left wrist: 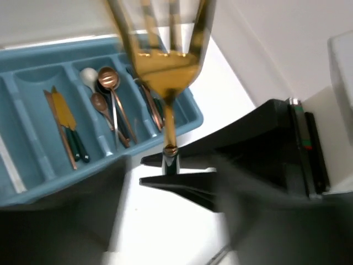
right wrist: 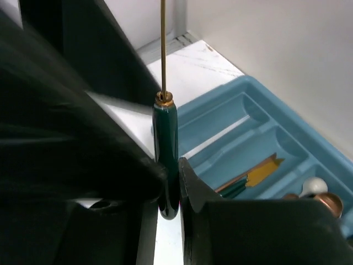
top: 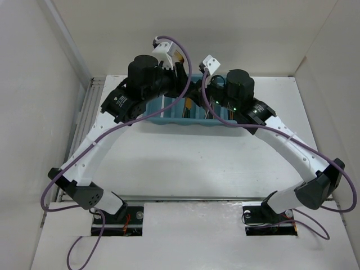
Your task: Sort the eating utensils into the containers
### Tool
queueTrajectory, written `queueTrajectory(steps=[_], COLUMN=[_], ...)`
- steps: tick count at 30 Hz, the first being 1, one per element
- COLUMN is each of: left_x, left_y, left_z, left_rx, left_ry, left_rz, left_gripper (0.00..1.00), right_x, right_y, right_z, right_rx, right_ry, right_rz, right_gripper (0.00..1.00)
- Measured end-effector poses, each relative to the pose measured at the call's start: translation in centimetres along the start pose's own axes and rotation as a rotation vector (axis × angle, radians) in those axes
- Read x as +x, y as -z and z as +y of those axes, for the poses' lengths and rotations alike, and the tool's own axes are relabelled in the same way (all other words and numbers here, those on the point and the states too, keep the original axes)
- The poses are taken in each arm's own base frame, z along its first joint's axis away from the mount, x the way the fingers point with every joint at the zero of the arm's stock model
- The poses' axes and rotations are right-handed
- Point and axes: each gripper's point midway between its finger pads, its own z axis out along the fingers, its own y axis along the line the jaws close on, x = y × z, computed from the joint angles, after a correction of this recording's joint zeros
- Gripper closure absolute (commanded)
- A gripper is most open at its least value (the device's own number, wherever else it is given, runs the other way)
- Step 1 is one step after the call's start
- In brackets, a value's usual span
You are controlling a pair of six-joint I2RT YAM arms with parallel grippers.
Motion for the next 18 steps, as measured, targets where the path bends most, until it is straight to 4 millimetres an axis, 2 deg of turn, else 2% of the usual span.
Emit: queueTrajectory(steps=[1, 2, 6, 8, 10, 13, 15, 16, 18], left_x=[0.0, -0.4, -0.1, 0.5, 0.9, 1.3, 1.6, 1.8, 2.2], left_y=[0.0, 0.0, 0.3, 0.3, 0.2, 0.5, 0.9, 1.0, 1.4], left_z=[0.0, 0.3, 0.9, 1.2, 2.0, 3.7, 4.7, 5.0, 5.4], left_rx=[0.0, -0.008, -0.021, -0.042, -0.083, -0.161, -0.202, -0.212, -0.227], left_ry=[-0.001, 0.003, 0.008, -0.008, -0.024, -0.044, -0.05, -0.053, -0.057], left_rz=[0.0, -0.017, -0.004, 0.009, 0.014, 0.013, 0.014, 0.019, 0.026], left_gripper=[0.05, 0.0, 0.0, 0.0, 0.0, 0.0, 0.0, 0.0, 0.0], right_x=[-0.1, 0.0, -0.2, 0.6, 2.2, 6.4, 10.7, 13.0, 18.4], right_y=[0.0, 0.2, 0.9, 1.7, 2.7, 3.3, 3.6, 3.7, 4.3], right_z=[-0.3, -0.7, -4.6, -8.0, -12.2, -18.9, -22.4, -23.4, -24.5], right_rx=[0.013, 0.031, 0.169, 0.282, 0.423, 0.629, 0.731, 0.761, 0.802], right_ry=[-0.001, -0.007, -0.026, -0.048, -0.077, -0.124, -0.157, -0.172, -0.203], right_rz=[-0.005, -0.003, -0.021, -0.001, 0.057, 0.206, 0.333, 0.397, 0.55], right_gripper=[1.0, 1.0, 1.0, 1.0, 1.0, 1.0, 1.0, 1.0, 0.89])
